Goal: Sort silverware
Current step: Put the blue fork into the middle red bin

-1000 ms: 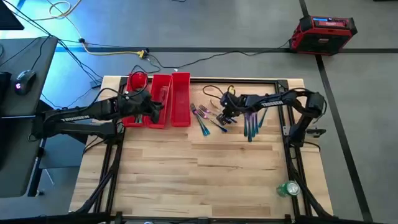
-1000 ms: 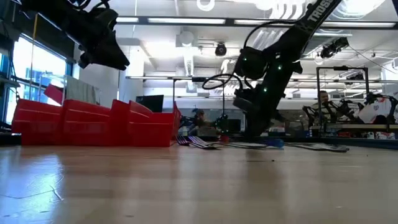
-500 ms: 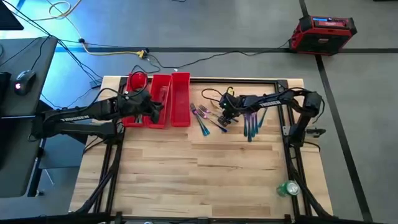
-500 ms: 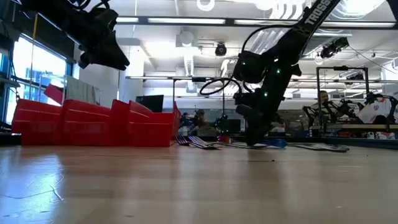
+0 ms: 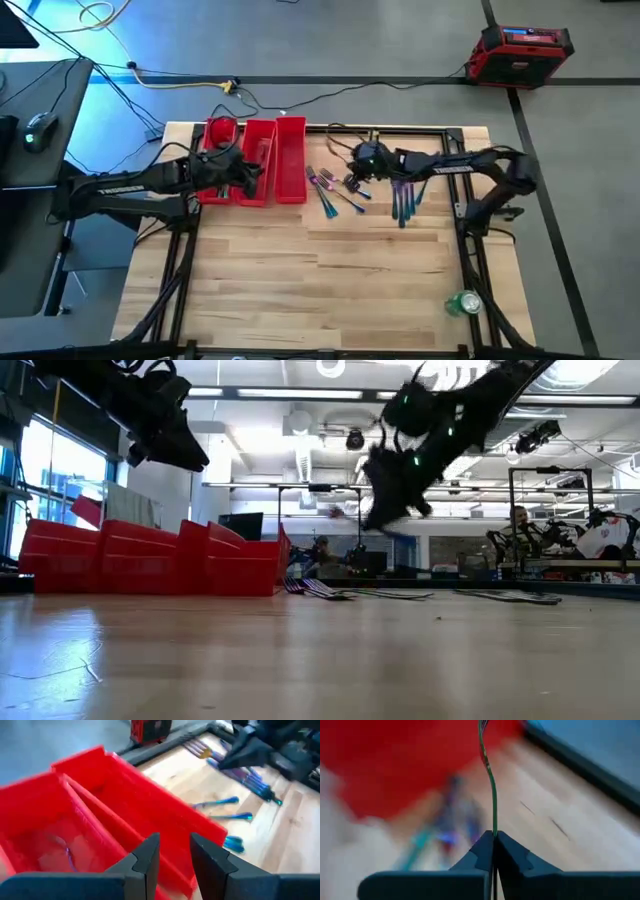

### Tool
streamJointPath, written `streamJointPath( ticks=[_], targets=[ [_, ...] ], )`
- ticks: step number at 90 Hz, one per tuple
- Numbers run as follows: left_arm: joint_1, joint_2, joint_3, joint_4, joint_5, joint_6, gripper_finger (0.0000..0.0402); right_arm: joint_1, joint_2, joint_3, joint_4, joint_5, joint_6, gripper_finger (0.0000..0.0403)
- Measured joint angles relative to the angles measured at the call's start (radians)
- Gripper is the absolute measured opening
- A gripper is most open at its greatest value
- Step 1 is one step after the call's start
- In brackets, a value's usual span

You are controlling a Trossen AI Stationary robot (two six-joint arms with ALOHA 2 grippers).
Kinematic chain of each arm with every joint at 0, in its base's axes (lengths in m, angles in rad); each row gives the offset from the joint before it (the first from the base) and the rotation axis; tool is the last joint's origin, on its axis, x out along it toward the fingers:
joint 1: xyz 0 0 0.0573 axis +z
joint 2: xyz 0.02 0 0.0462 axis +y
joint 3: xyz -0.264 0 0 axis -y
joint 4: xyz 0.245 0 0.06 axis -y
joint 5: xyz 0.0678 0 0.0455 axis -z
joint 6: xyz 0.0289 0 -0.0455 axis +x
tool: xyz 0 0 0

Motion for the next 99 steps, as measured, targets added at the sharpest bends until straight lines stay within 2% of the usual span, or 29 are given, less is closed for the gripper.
streamJointPath(
  ticks=[8,22,31,51,69,99],
  targets=[
    [-0.032,0.017,-0.08,0.238,0.026,0.07,0.009,0.055,-0.04,0.001,0.179,-0.026,-0.059,0.0],
    [-0.047,0.066,-0.212,0.768,0.254,0.235,0.0093,0.133,-0.04,0.002,0.453,-0.151,-0.106,0.0],
    [-0.051,0.11,-0.239,0.947,0.354,0.285,0.0098,0.169,-0.028,0.002,0.563,-0.181,-0.106,0.0],
    [-0.088,0.238,-0.238,1.16,0.366,0.317,0.0116,0.225,0.038,0.003,0.68,-0.202,-0.135,0.0],
    [-0.115,0.331,-0.237,1.318,0.362,0.306,0.0134,0.241,0.091,0.009,0.695,-0.202,-0.117,0.0],
    [-0.128,0.449,-0.16,1.318,0.382,0.305,0.0135,0.24,0.144,0.072,0.661,-0.206,-0.122,0.0]
  ],
)
